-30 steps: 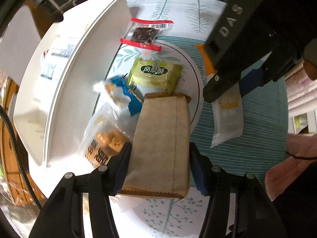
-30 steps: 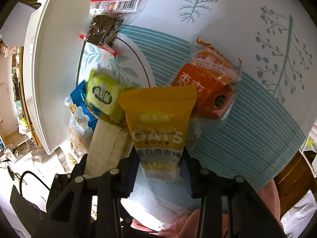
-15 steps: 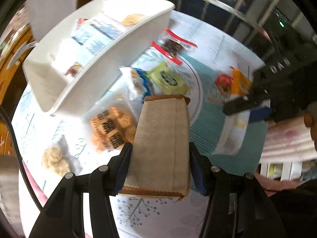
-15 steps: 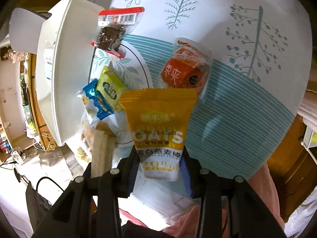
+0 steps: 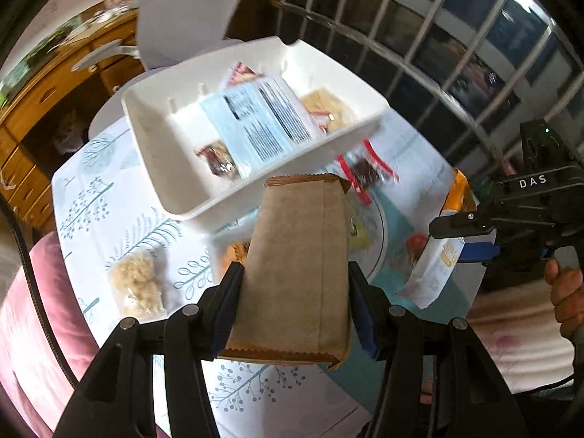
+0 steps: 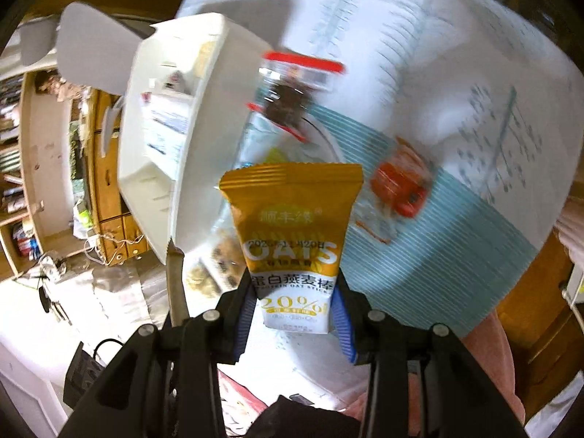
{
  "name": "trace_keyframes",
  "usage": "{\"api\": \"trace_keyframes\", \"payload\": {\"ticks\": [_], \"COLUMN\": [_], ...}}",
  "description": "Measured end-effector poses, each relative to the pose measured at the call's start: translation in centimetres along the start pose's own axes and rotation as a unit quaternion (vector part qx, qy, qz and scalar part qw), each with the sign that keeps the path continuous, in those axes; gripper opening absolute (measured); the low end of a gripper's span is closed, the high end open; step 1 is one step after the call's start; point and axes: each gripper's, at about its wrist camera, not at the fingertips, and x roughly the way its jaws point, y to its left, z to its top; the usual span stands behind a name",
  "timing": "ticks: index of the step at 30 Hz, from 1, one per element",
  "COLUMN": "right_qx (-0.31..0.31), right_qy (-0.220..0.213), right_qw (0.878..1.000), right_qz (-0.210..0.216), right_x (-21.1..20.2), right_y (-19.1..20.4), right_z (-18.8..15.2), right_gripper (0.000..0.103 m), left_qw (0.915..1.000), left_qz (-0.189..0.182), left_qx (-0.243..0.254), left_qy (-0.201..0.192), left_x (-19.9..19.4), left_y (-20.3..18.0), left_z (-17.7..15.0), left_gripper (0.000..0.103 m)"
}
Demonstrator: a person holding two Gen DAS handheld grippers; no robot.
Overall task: Organize snacks
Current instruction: 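Carry the OATS pack and brown paper snack into the white tray and open both tools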
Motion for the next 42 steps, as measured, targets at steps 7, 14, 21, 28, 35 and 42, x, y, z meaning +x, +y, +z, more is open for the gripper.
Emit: {"api": "trace_keyframes", "payload": {"ticks": [7, 14, 21, 28, 35, 42], "right_qx": [-0.05, -0.098, -0.15, -0.196, -0.24, -0.256], "right_qy": [0.003, 0.002, 0.013, 0.023, 0.035, 0.03], "right_qw": [0.999, 0.995, 0.989, 0.98, 0.969, 0.965], "right_qz": [0.014, 0.011, -0.01, -0.03, -0.053, -0.044], "right_x": [-1.5, -1.7, -1.0, 0.4, 2.8, 3.6], "right_y": [3.1, 7.2, 10.1, 12.3, 13.5, 13.9], "right_z": [2.8, 6.5, 10.8, 14.8, 17.6, 18.7], "right_gripper": [0.039, 0.039, 0.039, 0.039, 0.04, 0.043], "left_qw": [0.9974, 0.9857, 0.9721, 0.9588, 0.9502, 0.9493], "left_qz": [0.012, 0.001, 0.028, 0.04, 0.056, 0.053], "left_qx": [-0.058, -0.138, -0.193, -0.24, -0.27, -0.281], "left_qy": [-0.041, -0.097, -0.13, -0.146, -0.146, -0.131], "left_x": [-1.6, -1.3, 0.2, 2.8, 5.3, 6.3], "left_y": [1.0, 2.7, 4.0, 4.7, 5.1, 5.2], "left_z": [2.1, 4.4, 6.3, 7.5, 8.4, 8.9], "left_gripper": [0.054, 0.054, 0.054, 0.054, 0.054, 0.058]}}
